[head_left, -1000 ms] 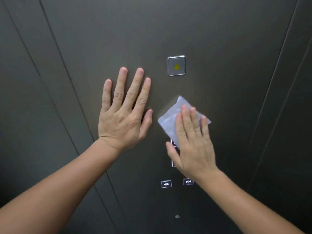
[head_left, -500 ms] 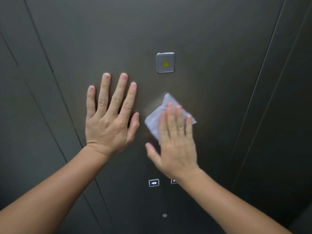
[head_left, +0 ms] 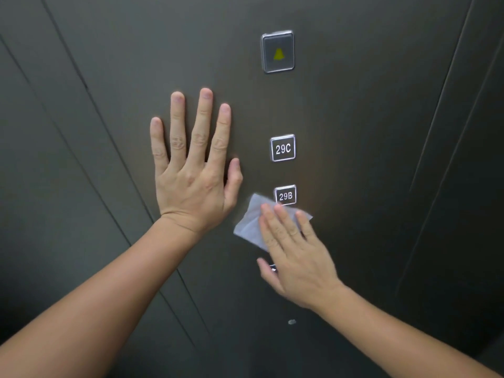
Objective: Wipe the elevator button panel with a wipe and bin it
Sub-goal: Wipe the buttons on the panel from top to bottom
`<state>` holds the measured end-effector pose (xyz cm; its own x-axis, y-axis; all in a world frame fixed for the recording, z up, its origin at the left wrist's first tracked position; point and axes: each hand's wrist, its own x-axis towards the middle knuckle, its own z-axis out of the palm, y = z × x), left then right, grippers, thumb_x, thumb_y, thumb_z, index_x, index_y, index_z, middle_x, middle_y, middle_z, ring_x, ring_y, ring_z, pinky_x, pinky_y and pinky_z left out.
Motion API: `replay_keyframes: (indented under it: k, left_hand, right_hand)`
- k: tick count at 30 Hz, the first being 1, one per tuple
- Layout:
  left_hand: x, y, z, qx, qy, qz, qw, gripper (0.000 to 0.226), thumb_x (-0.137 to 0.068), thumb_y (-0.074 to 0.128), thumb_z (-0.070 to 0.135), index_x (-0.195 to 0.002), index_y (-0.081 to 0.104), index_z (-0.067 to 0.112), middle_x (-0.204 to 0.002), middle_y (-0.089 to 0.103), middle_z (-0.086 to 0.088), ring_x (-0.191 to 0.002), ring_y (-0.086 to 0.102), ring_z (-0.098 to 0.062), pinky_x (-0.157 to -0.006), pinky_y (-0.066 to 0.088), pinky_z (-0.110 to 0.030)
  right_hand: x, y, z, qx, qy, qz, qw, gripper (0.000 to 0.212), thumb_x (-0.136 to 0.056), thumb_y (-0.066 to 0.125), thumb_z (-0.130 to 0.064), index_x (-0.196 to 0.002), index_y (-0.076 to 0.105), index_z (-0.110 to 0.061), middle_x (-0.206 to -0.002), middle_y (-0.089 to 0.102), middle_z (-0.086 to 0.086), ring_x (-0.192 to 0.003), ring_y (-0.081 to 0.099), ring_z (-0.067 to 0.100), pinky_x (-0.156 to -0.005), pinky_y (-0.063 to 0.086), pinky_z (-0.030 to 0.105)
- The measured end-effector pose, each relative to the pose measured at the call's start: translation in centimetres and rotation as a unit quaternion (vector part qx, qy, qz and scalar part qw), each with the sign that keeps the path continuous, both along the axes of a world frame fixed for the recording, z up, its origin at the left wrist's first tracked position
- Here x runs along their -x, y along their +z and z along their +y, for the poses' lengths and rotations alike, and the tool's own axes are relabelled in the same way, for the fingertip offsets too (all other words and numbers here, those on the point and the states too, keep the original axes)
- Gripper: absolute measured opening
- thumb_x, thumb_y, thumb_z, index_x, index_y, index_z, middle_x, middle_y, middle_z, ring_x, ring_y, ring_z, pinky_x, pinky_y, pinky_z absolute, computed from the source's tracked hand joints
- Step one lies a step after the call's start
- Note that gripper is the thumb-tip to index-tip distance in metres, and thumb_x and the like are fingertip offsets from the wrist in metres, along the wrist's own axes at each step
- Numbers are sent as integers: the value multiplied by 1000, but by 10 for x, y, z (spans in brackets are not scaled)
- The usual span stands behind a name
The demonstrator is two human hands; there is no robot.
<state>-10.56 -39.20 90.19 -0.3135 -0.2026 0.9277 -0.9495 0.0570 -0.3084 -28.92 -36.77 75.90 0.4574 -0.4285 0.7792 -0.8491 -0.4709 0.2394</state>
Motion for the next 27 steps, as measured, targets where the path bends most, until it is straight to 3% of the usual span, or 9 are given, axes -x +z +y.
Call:
replay_keyframes:
  k: [5,9,12,17,23,27]
  left_hand:
    - [0,-2,-2,-4,2,0,1000,69,-97,44,37,-160,26,13,-163,36,-18,-149,21,-47,-123,12,-59]
    - [0,-14,0,-21,-4,-19,1000,71,-97,43,37,-161,21,16,-166,27,-14,-150,14,-46,-124,3,-57]
    - [0,-21,0,-23,-4,-36,999,71,-97,43,38,-162,22,18,-166,18,-8,-151,15,-46,-124,3,-57]
    - [2,-21,1,-19,13,-26,999,68,-97,44,37,-160,30,16,-165,32,-16,-149,23,-49,-123,10,-60]
    - [6,-23,2,-8,25,-24,999,66,-98,41,37,-159,31,14,-164,34,-20,-149,29,-50,-121,19,-64]
    - [11,-40,2,12,32,-5,999,67,-98,41,38,-160,28,18,-167,29,-17,-153,24,-46,-123,18,-62]
  right_hand:
    - [12,16,-5,0,-45,-115,992,85,-94,52,-39,-154,11,4,-163,16,22,-154,7,33,-125,12,54]
    - [-13,2,12,-44,-1,-64,997,87,-92,56,-47,-155,22,3,-165,10,18,-155,5,31,-124,15,54]
    - [-1,7,6,-17,-12,-61,998,84,-94,52,-48,-155,21,2,-164,11,17,-154,9,29,-124,14,53]
    - [27,39,-16,27,-48,-95,994,81,-99,42,-50,-153,20,5,-162,12,21,-152,10,33,-125,8,54]
    - [21,-22,-7,36,15,59,997,82,-96,48,-54,-156,25,-3,-165,15,13,-154,12,36,-123,15,57]
    - [42,-43,-19,84,-1,57,995,80,-98,44,-54,-157,24,-4,-166,20,13,-154,17,33,-123,15,55]
